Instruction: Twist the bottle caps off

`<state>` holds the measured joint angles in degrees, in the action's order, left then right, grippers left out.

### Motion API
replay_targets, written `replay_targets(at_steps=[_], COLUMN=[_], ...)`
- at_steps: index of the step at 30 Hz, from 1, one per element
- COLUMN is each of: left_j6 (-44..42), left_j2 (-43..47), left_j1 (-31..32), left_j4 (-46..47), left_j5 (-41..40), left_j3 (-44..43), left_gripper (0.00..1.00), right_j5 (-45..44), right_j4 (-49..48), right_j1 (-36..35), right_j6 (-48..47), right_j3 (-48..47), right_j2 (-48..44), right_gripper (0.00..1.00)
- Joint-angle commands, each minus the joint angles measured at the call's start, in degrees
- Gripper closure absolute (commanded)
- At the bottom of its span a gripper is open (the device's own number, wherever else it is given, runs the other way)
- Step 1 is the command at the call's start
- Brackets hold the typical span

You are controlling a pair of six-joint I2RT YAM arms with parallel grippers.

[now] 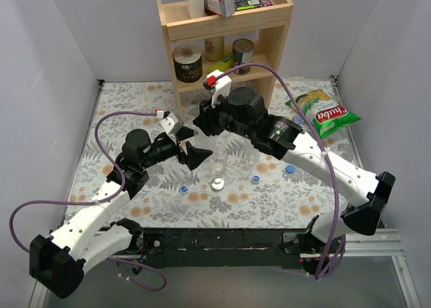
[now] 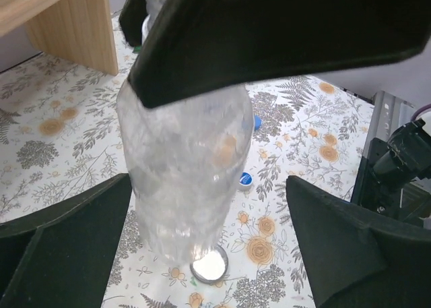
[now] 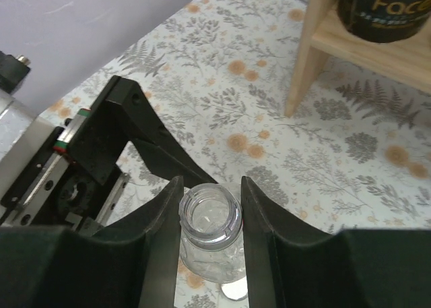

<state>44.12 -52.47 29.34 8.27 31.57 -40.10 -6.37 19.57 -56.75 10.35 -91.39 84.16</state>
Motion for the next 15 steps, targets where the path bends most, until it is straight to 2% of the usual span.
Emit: replay_targets(at_steps=[1,4,6,7,11,12,15], left_j6=[1.9,3.0,4.1,5.7,8.8,8.6,6.3], left_j2=[0.3,0.6,1.1,1.7,0.7,0.2,0.3], left_j1=[-2.6,-6.3,-9.3,-12.7,-21.4,-22.7,-24.0], left_j4=[1.4,1.7,2.0,1.9,-1.8,-3.9,-5.4], left_j5=[-2.2,-3.3,-6.7,-9.4,-26.9,-34.8,-43.1], left_j3=[-1.0,-1.4,-1.4,-1.4,-2.9,-3.7,-3.8], left_gripper=[0.02,0.02,0.02,0.02,0.02,0.02,0.02], right_j5=[-10.5,-12.7,-12.4,-11.7,-8.8,-8.3,-6.1], right_j4=[-3.0,-5.6,-7.0,-8.8,-13.8,-15.0,-18.9], right_j1=[0.0,0.0,-0.1,-0.1,-1.1,-2.2,-4.0], right_j6=[-5.7,-8.0,-8.1,-8.1,-7.0,-7.0,-6.7], right_j3=[-3.5,-2.6,-1.3,-0.5,3.8,4.6,7.7], right_j2=[-3.7,-5.6,-6.6,-6.9,-7.7,-7.5,-6.4], right_gripper=[0.99,0.99,0.99,0.99,0.99,0.99,0.99])
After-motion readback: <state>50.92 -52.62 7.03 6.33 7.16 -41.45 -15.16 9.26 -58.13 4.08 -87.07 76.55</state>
